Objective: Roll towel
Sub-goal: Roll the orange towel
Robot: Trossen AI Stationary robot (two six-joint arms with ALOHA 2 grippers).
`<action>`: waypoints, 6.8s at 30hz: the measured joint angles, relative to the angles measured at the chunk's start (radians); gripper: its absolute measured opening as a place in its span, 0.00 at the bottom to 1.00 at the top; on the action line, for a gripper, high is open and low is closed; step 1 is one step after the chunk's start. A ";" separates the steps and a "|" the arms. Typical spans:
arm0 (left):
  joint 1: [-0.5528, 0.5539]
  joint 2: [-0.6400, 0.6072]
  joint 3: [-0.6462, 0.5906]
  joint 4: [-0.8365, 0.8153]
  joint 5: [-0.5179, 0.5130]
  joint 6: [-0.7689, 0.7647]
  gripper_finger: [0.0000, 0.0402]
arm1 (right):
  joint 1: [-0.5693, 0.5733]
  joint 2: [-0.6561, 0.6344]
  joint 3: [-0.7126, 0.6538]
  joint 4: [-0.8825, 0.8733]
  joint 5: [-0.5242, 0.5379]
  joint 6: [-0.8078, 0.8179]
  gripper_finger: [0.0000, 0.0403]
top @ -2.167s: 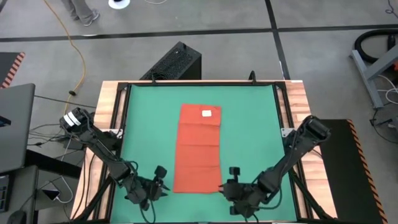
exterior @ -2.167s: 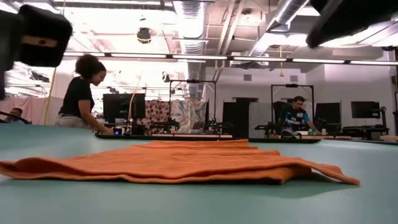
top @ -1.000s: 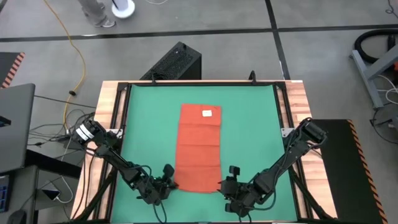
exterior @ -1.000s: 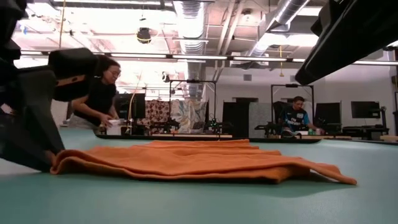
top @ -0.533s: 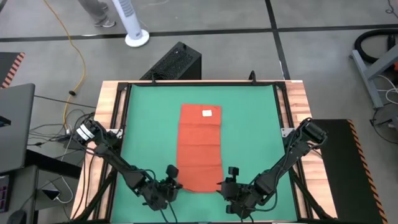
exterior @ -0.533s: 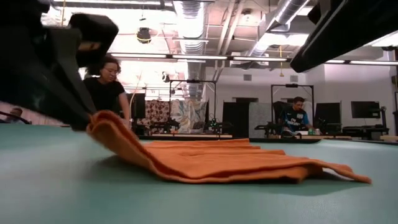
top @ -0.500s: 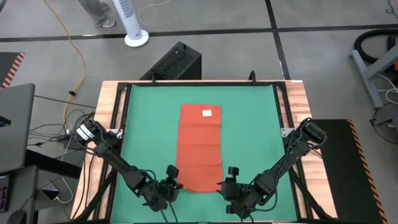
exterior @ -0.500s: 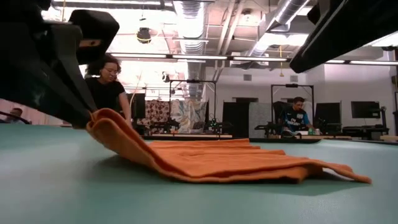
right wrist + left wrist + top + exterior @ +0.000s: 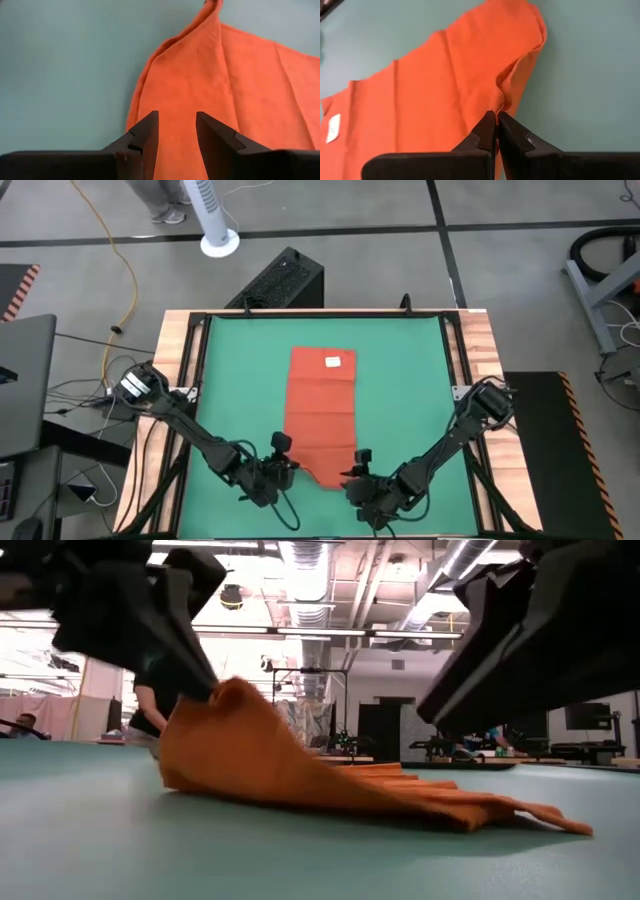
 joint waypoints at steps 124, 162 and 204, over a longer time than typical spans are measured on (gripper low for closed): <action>-0.005 -0.161 -0.028 -0.040 0.049 -0.340 0.00 | -0.008 0.079 0.213 -0.434 -0.051 0.342 0.02; -0.018 -0.161 -0.208 0.042 -0.060 -0.742 0.00 | -0.229 0.079 0.298 -0.554 -0.333 -0.040 0.02; -0.033 -0.080 -0.398 0.273 -0.114 -0.906 0.00 | -0.272 0.110 0.238 -0.382 -0.380 -0.084 0.02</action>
